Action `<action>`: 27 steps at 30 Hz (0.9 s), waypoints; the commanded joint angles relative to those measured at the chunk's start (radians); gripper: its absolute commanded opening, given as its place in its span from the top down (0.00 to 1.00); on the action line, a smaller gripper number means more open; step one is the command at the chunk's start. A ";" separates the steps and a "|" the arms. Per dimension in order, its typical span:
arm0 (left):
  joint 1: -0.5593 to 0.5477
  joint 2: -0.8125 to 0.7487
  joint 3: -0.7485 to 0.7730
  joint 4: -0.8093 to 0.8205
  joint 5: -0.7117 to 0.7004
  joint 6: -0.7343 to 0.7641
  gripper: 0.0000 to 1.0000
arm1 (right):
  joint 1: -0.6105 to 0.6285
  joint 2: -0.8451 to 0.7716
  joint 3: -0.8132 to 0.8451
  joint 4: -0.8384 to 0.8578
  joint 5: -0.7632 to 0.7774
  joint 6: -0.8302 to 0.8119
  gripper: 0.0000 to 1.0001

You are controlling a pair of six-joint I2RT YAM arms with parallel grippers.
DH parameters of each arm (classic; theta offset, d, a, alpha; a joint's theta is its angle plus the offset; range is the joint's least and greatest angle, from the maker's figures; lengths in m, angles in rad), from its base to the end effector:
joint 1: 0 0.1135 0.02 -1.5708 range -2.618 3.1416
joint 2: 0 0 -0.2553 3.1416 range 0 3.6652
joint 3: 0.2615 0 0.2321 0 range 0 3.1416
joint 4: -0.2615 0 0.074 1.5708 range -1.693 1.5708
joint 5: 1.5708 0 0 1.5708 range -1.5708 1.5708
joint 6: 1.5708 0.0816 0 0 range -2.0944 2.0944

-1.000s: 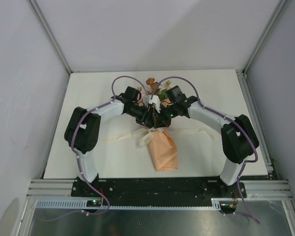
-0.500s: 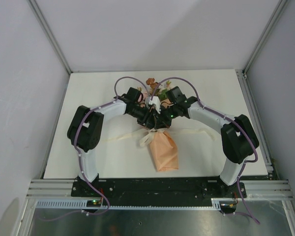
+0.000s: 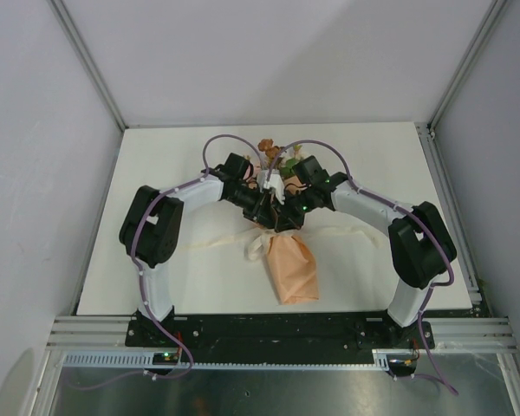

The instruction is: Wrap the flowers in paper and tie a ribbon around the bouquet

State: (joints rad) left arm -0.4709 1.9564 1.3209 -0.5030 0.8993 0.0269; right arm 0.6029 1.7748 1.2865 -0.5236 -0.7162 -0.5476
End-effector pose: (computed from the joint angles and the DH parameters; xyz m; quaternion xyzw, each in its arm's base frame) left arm 0.3135 -0.2313 0.1520 0.3070 0.8296 -0.4567 0.0949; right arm 0.2742 0.2538 0.1964 -0.5709 0.7028 0.3439 0.2489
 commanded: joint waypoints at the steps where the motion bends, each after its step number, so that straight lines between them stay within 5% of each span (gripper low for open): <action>1: 0.005 -0.061 0.039 -0.001 0.050 -0.004 0.94 | -0.008 -0.035 -0.011 -0.004 -0.024 -0.016 1.00; 10: 0.008 -0.055 0.033 -0.001 0.015 0.007 0.98 | -0.013 -0.058 -0.030 0.022 -0.033 -0.006 1.00; 18: -0.023 -0.033 0.032 -0.001 -0.018 0.021 0.60 | -0.014 -0.083 -0.046 0.052 -0.049 0.009 1.00; 27: -0.041 0.000 0.027 -0.002 -0.055 0.047 0.50 | -0.016 -0.079 -0.050 0.050 -0.048 0.004 1.00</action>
State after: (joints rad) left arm -0.5034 1.9480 1.3220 -0.5045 0.8635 0.0360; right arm 0.5915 1.7351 1.2407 -0.4980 -0.7425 -0.5488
